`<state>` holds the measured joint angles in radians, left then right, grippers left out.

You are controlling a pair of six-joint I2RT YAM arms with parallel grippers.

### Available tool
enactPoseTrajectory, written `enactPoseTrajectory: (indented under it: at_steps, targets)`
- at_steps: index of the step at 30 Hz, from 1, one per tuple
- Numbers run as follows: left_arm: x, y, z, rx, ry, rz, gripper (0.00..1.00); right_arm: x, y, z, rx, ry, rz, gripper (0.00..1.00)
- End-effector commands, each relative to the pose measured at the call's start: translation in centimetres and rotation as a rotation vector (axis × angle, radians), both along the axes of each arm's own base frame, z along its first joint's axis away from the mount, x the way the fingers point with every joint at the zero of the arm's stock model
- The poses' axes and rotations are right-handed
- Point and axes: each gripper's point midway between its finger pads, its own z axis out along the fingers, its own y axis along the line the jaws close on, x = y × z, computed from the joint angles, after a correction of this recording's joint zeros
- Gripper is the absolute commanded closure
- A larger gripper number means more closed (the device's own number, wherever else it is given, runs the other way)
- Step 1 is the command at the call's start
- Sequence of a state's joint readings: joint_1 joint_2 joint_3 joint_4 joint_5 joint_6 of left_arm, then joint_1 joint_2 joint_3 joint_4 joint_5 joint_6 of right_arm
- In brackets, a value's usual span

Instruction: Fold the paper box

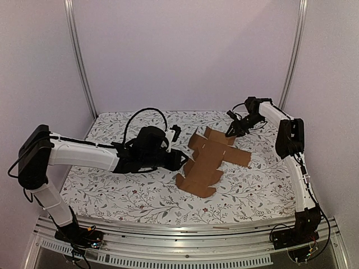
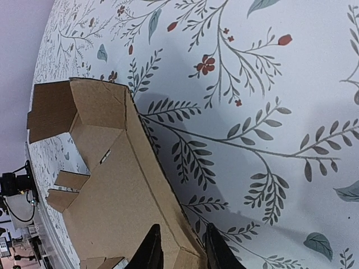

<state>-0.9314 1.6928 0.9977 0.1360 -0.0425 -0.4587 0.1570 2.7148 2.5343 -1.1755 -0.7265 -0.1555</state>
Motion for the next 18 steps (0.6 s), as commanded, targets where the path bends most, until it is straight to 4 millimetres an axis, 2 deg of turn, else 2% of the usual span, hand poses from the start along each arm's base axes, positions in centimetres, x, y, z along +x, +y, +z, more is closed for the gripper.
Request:
enactPoseTrajectory:
  at_steps: [1, 4, 12, 18]
  targets:
    - [-1.0, 0.5, 1.2, -0.016, -0.018, 0.007, 0.60, -0.2, 1.4, 1.1, 0.045, -0.010, 0.020, 0.76]
    - [-1.3, 1.0, 1.3, -0.017, -0.019, 0.013, 0.60, -1.2, 1.7, 1.3, 0.007, -0.017, 0.059, 0.79]
    - [-2.1, 2.2, 0.8, -0.018, -0.016, 0.032, 0.60, -5.2, 3.3, 1.0, -0.178, -0.097, 0.281, 0.89]
    - [-2.6, 3.1, 0.4, -0.021, -0.013, 0.045, 0.60, -6.6, 3.5, 3.5, -0.209, -0.157, 0.329, 0.93]
